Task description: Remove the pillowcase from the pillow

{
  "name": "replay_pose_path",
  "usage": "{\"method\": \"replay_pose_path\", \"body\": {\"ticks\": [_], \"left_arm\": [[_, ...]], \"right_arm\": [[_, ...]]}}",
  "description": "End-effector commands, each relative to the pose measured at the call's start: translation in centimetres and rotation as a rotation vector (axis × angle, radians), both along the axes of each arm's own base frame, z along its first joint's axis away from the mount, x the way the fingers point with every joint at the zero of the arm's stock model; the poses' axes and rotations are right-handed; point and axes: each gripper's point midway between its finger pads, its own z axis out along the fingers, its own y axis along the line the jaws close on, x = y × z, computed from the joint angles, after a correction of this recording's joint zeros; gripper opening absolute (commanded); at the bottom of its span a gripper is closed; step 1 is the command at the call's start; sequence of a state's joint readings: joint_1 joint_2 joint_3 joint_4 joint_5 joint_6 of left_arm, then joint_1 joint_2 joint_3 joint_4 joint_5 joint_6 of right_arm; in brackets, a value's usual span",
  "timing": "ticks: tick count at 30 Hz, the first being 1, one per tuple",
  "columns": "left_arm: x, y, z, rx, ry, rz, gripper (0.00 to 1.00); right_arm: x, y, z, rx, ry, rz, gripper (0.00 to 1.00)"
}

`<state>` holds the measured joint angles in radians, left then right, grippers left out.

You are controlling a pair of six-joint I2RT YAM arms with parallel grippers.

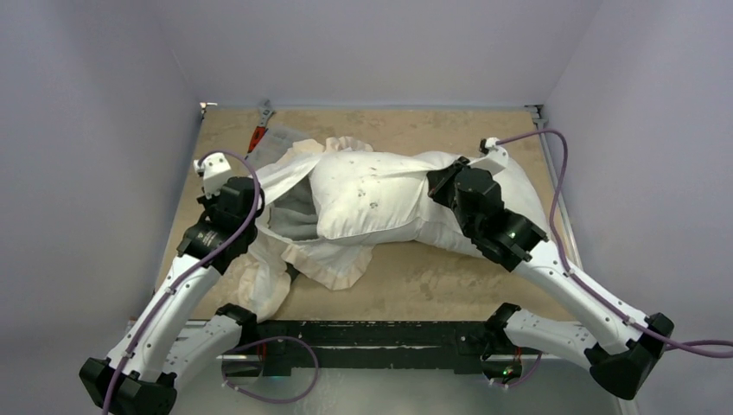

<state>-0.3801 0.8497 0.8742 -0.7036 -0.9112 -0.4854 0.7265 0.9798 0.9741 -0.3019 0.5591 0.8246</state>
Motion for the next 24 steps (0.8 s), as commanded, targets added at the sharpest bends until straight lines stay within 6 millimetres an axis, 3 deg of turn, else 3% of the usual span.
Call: {"method": "replay_pose_path", "body": {"ticks": [1, 4, 11, 16, 20, 22, 24], "left_arm": [[1.4, 1.0, 3.1, 0.018, -0.07, 0.044, 0.0], [2.8, 0.8, 3.2, -0.014, -0.059, 0.023, 0.0], [6.1, -0.2, 3.3, -0.036, -0.013, -0.04, 0.0], [8.9, -2.7, 5.0, -0.099, -0.026, -0.157, 0.0], [11.4, -8.1, 8.1, -0.216, -0.045, -0.414, 0.0], [11.7, -12.4, 11.0, -0.262, -0.083, -0.586, 0.0], [10.7, -17.3, 13.2, -0.277, -0.107, -0.746, 0.0]], "right_arm": [[-0.3, -4.1, 12.5, 0.223, -0.271, -0.174, 0.0], [-0.5, -5.5, 14.9, 0.246, -0.313, -0.23, 0.0], [0.4, -7.0, 18.4, 0.274, -0.365, -0.323, 0.0], [3.2, -8.2, 18.6, 0.226, -0.36, -0.425, 0.0], [6.5, -10.6, 17.7, 0.185, -0.342, -0.508, 0.0], [7.5, -11.7, 17.4, 0.181, -0.345, -0.539, 0.0], [8.2, -12.5, 17.0, 0.176, -0.346, -0.565, 0.0]]}}
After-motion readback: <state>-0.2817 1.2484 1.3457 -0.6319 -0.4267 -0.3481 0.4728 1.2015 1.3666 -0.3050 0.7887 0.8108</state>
